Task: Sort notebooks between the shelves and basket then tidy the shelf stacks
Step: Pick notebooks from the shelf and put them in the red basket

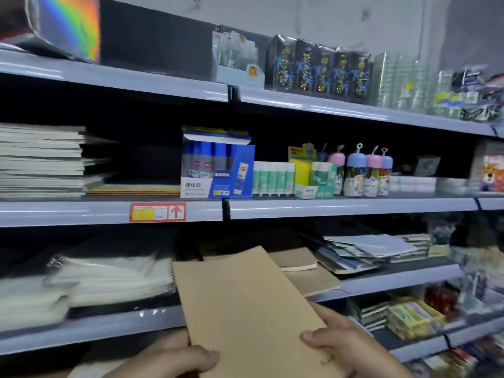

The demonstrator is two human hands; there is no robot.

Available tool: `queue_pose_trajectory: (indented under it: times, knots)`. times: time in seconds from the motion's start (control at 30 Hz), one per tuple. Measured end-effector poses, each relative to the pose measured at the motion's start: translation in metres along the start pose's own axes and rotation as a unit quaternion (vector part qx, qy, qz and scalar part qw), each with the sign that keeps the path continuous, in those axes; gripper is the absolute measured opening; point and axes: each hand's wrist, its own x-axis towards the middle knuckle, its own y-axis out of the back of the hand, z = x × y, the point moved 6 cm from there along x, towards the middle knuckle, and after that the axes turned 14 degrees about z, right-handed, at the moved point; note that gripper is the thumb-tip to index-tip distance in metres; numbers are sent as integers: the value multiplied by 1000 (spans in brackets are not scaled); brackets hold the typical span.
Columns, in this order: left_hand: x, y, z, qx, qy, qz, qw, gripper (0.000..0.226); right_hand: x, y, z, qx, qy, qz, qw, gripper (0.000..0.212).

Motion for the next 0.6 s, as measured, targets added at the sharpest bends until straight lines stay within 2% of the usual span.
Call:
queue_pose_trajectory:
  times: [0.03, 0.1, 0.17, 0.23, 0.33, 0.5, 0.6]
  knots:
    - [13, -14, -1, -30, 14, 11, 999, 93, 5, 16, 2, 5, -9, 4, 1000, 59]
    - [42, -39, -7, -100, 23, 56, 993, 50, 18, 47, 1, -8, -4, 16, 1000, 66]
    - [74, -61, -13, -131, 34, 102, 986, 35, 31, 76, -8, -18, 13, 40, 999, 65]
    - [102, -78, -14, -119, 51, 159, 979, 27, 45, 101, -21, -14, 23, 54, 998, 50]
    - [130, -99, -11, -86, 22, 177, 980, 25, 69, 126, -37, -21, 20, 67, 997, 35]
    - [165, -116, 7, -98, -44, 254, 961, 40, 131, 147, -52, -26, -39, 110, 993, 19]
    - [189, -112, 16, -24, -82, 301, 950, 43, 164, 145, -56, -28, -75, 124, 989, 12]
